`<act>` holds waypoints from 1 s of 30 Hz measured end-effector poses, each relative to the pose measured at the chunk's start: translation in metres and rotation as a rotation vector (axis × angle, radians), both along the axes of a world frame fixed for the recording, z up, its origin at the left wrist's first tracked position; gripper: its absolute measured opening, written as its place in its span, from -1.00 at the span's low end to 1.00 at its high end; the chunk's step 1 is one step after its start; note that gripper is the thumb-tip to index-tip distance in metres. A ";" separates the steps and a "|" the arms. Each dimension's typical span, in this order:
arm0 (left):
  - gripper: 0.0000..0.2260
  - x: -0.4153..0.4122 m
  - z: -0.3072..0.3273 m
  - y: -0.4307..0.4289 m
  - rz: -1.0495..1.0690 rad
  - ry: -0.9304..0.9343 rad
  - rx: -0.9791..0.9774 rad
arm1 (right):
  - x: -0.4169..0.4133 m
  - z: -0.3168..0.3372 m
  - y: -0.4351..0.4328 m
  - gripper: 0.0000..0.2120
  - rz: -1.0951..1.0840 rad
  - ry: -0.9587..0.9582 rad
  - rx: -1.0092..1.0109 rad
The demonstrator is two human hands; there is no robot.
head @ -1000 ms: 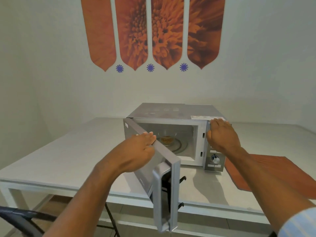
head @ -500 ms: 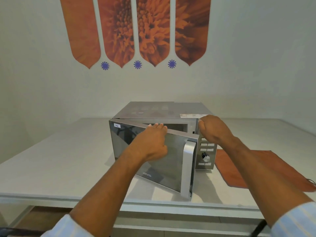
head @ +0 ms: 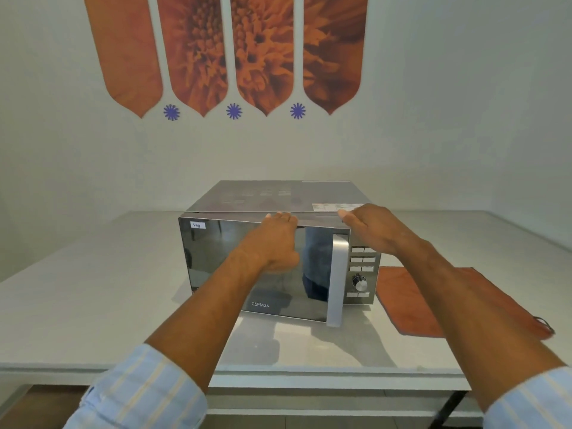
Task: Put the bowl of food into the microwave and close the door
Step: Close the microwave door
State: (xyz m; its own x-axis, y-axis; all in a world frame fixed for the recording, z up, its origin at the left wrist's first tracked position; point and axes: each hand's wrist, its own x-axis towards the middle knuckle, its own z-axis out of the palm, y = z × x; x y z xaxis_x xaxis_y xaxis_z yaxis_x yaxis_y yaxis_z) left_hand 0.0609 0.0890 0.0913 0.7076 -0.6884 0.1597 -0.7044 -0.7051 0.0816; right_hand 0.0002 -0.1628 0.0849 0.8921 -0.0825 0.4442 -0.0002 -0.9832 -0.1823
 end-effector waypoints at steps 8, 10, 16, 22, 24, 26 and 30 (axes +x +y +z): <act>-0.22 0.016 -0.005 -0.009 -0.002 -0.016 -0.010 | 0.010 0.000 -0.004 -0.60 -0.030 0.021 -0.104; -0.23 0.020 -0.007 -0.011 -0.006 -0.024 -0.007 | 0.012 0.000 -0.003 -0.57 -0.066 0.030 -0.125; -0.22 0.028 -0.012 -0.014 -0.016 -0.047 -0.012 | 0.015 -0.002 0.003 -0.69 -0.177 0.104 -0.123; -0.19 0.033 -0.016 -0.017 -0.015 -0.068 -0.007 | 0.018 -0.004 0.006 -0.60 -0.229 0.038 -0.075; -0.18 0.034 -0.017 -0.017 -0.015 -0.067 -0.007 | 0.017 -0.003 0.008 -0.66 -0.257 0.052 -0.103; -0.19 0.035 -0.018 -0.017 -0.014 -0.072 -0.010 | 0.018 -0.003 0.009 -0.64 -0.270 0.042 -0.088; -0.18 0.037 -0.020 -0.018 -0.010 -0.083 -0.018 | 0.020 -0.004 0.012 -0.58 -0.295 0.030 -0.072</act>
